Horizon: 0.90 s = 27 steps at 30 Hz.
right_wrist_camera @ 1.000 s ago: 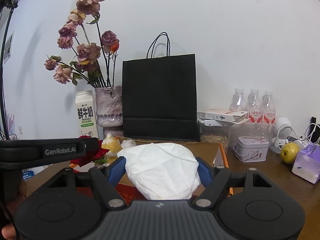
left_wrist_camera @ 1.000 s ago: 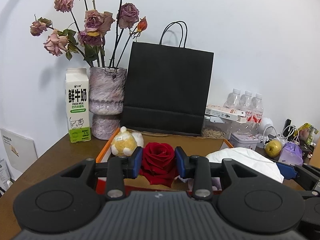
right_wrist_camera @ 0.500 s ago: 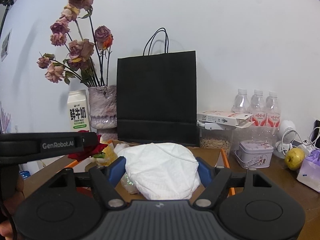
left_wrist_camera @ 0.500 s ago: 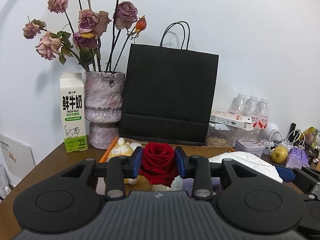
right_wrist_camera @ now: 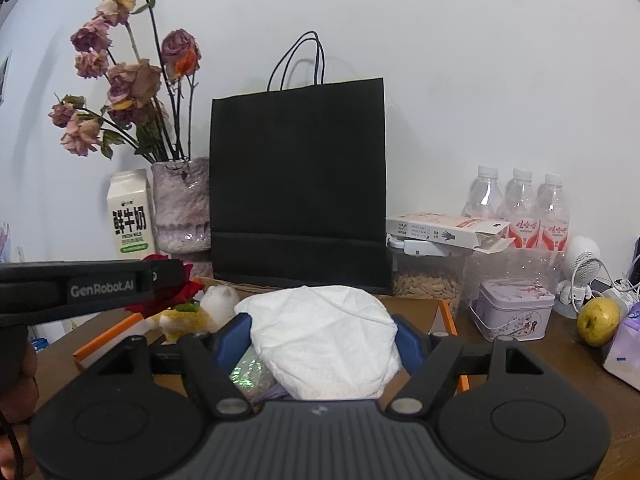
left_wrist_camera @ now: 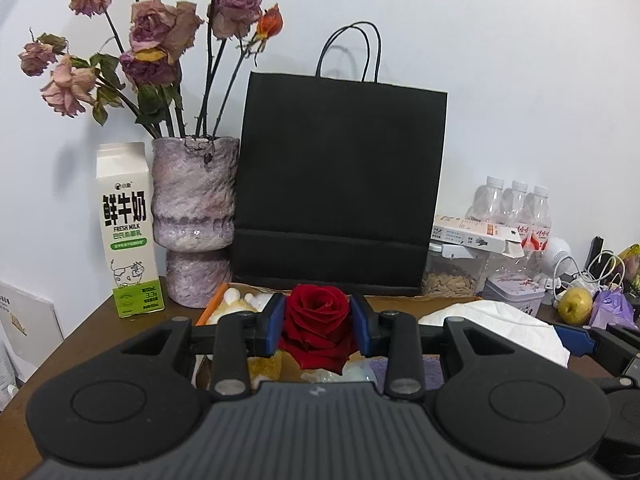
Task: Organize objects
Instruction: 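Carry the rose and white packet with both grippers over the red box, then release the rose with the left gripper while the right gripper drops the white packet into the box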
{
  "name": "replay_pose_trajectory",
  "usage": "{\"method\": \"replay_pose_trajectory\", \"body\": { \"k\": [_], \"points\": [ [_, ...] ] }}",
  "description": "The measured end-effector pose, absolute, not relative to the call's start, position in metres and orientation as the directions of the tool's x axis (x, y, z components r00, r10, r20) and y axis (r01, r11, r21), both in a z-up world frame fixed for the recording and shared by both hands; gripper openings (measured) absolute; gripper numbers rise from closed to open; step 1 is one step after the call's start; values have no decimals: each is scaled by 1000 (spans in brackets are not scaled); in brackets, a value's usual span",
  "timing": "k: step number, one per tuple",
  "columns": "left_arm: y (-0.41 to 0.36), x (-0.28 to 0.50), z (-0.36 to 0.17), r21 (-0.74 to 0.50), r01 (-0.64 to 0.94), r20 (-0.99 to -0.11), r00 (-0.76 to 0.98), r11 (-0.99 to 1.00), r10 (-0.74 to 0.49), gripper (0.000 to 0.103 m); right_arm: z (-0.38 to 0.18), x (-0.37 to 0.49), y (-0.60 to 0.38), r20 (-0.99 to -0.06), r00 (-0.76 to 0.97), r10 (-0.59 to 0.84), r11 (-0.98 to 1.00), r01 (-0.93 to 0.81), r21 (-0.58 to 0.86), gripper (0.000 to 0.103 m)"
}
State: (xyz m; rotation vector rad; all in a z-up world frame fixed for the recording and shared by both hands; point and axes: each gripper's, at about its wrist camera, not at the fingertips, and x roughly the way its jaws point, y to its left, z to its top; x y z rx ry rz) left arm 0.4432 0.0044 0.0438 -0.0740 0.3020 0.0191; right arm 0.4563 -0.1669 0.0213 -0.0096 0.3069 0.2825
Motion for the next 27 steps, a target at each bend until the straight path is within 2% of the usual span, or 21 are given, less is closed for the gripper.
{"method": "replay_pose_trajectory", "body": {
  "k": [10,12,13,15,16,17,19,27],
  "points": [
    [10,473,33,-68,-27,-329,944,997,3,36,13,486,-164,-337,906,256,964,-264,23,75],
    [10,477,31,-64,-25,-333,943,998,2,39,11,490,-163,-349,901,256,964,-265,23,80],
    [10,478,30,-61,-27,-332,943,998,5,45,10,492,-162,-354,901,251,965,-261,22,81],
    [11,480,29,-53,-35,-330,944,998,15,65,8,494,-163,-364,896,253,965,-260,32,91],
    [11,480,29,-54,-44,-324,946,998,24,88,7,495,-164,-366,896,253,966,-257,40,94],
    [12,479,29,-57,-58,-306,951,997,38,103,6,495,-165,-365,897,249,967,-250,46,99],
    [12,476,28,-61,-80,-269,961,995,61,103,6,495,-166,-367,899,241,970,-240,49,103],
    [14,479,28,-61,-94,-293,953,994,73,103,5,496,-168,-377,894,241,970,-235,63,103]
  ]
}}
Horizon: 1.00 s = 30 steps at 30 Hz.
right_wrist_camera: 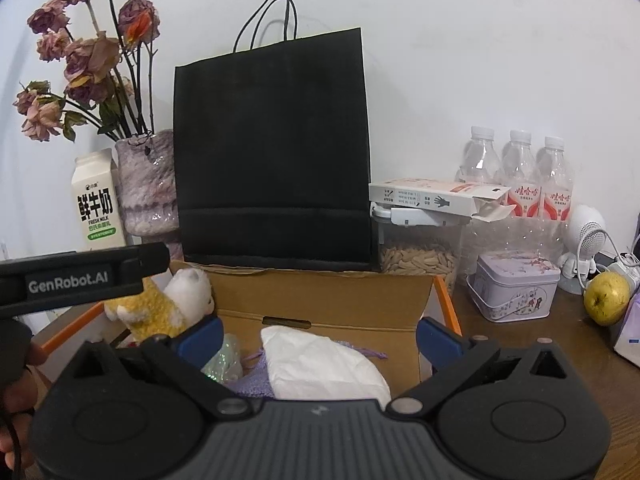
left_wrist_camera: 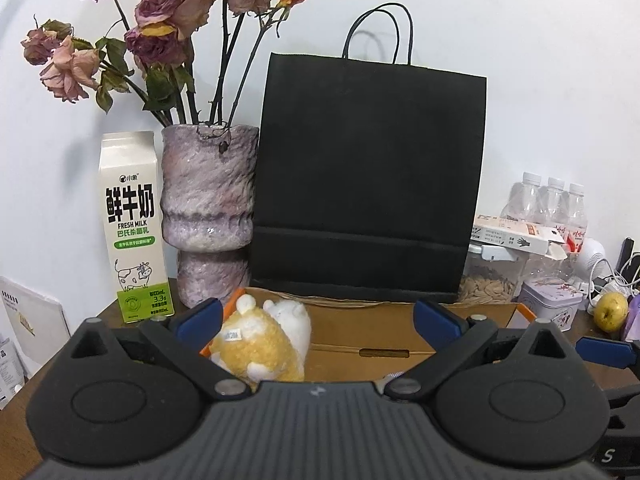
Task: Organize objects
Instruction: 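Release the rose with the left gripper while the right gripper drops the white packet into the box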
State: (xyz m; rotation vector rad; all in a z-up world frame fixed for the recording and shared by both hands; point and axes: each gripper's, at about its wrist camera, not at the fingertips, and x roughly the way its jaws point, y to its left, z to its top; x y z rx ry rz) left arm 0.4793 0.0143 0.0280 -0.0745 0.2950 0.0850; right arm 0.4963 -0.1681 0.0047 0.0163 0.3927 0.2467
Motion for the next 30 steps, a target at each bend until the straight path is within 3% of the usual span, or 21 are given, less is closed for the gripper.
{"method": "replay_pose_trajectory", "body": {
  "k": [30],
  "points": [
    [27,442,29,-93,-61,-316,948,994,28,103,25,458,-186,-369,882,293,956,-268,120,103]
  ]
}}
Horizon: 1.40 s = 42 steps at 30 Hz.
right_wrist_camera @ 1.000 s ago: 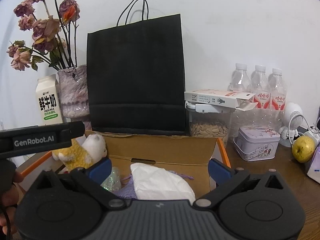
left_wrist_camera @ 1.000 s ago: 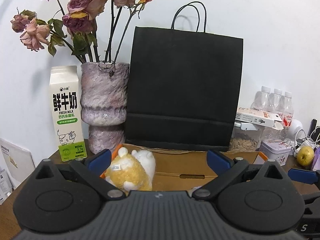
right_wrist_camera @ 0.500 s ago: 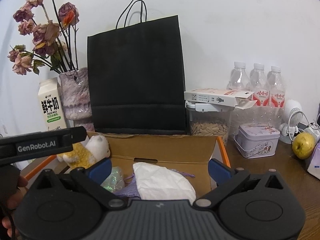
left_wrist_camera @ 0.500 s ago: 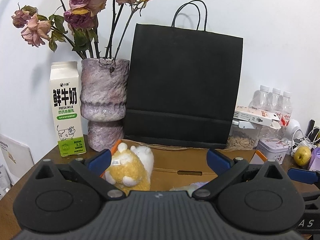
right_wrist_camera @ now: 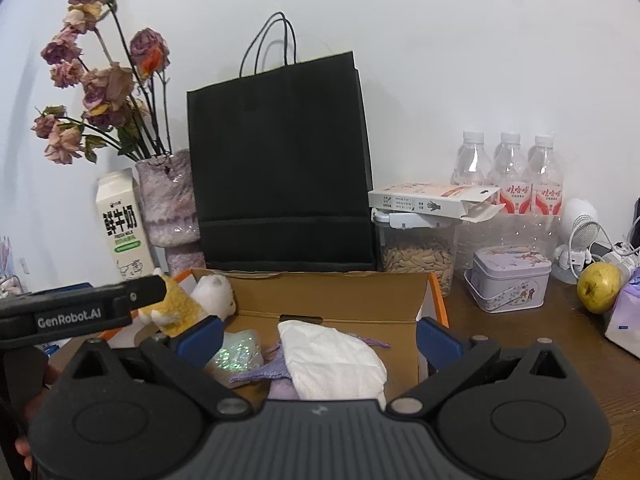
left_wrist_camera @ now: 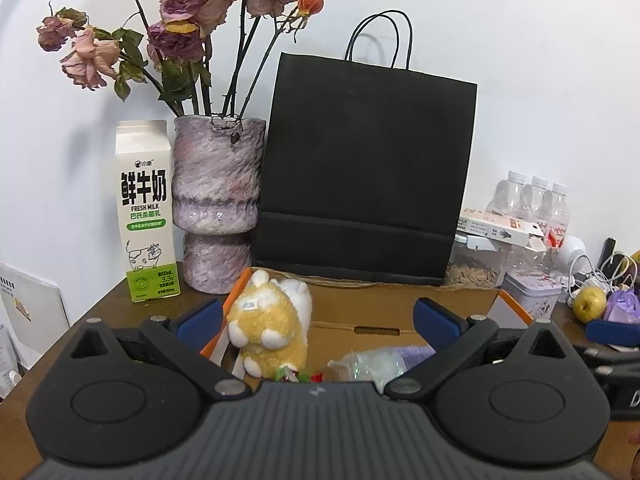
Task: Organize objects
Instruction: 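Release the rose with the left gripper while the right gripper drops the white packet into the box, then withdraw both grippers from the box toward the glasses case and bottle cap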
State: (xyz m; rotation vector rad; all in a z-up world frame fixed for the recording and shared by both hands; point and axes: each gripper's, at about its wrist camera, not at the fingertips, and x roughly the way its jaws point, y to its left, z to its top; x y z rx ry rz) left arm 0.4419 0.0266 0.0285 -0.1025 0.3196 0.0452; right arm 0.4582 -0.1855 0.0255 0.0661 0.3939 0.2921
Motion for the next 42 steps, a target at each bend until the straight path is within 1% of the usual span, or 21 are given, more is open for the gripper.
{"method": "replay_pose_trajectory", "body": {
  "k": [6,12,26,34,42],
  "points": [
    [29,419,24,-78,-49,-327,945,996,20,103,30,434,-190,-354,884,306,952,-287,107,103],
    [33,395,21,-74,-41,-333,943,996,14,103,28,408,-195,-358,883,305,952,-294,85,103],
    [38,338,9,-70,-52,-368,929,996,23,103,6,344,-189,-382,879,286,954,-297,30,103],
    [30,306,1,-46,-31,-372,928,998,12,103,-5,309,-193,-392,880,268,960,-278,31,103],
    [25,278,-11,-54,-28,-405,915,998,4,103,-19,276,-196,-412,876,249,965,-263,23,103]
  ]
}}
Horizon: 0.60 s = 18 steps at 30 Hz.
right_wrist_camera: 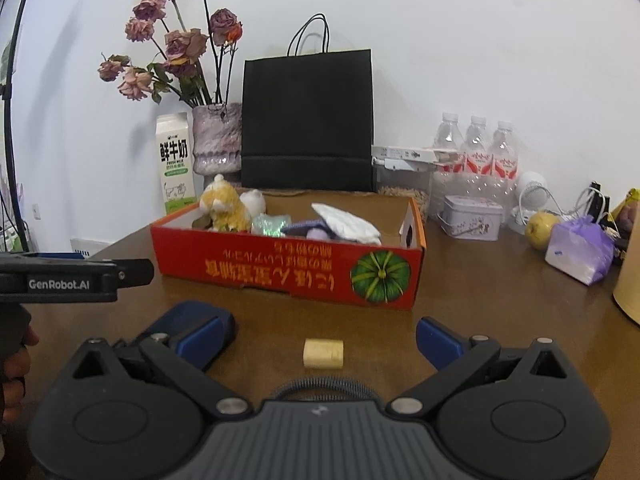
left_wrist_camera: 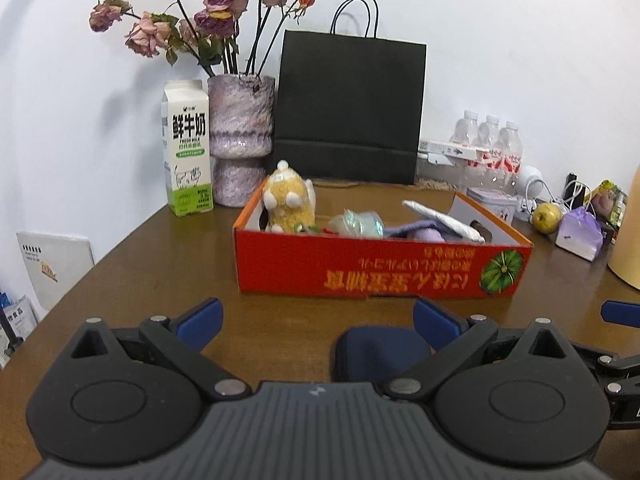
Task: Organize objects
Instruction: 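Withdraw both grippers from the box toward the glasses case and bottle cap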
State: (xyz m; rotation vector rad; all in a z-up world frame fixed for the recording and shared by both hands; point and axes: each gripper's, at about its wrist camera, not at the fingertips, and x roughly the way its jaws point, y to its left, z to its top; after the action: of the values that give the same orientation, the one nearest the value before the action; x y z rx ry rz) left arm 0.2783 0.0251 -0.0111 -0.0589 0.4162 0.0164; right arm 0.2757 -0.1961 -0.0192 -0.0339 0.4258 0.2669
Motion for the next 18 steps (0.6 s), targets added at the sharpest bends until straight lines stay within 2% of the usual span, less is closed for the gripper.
{"method": "replay_pose_trajectory", "body": {
  "k": [18],
  "points": [
    [30,254,-23,-71,-43,-450,893,997,6,103,-38,244,-200,-455,865,210,972,-235,3,103]
  ]
}}
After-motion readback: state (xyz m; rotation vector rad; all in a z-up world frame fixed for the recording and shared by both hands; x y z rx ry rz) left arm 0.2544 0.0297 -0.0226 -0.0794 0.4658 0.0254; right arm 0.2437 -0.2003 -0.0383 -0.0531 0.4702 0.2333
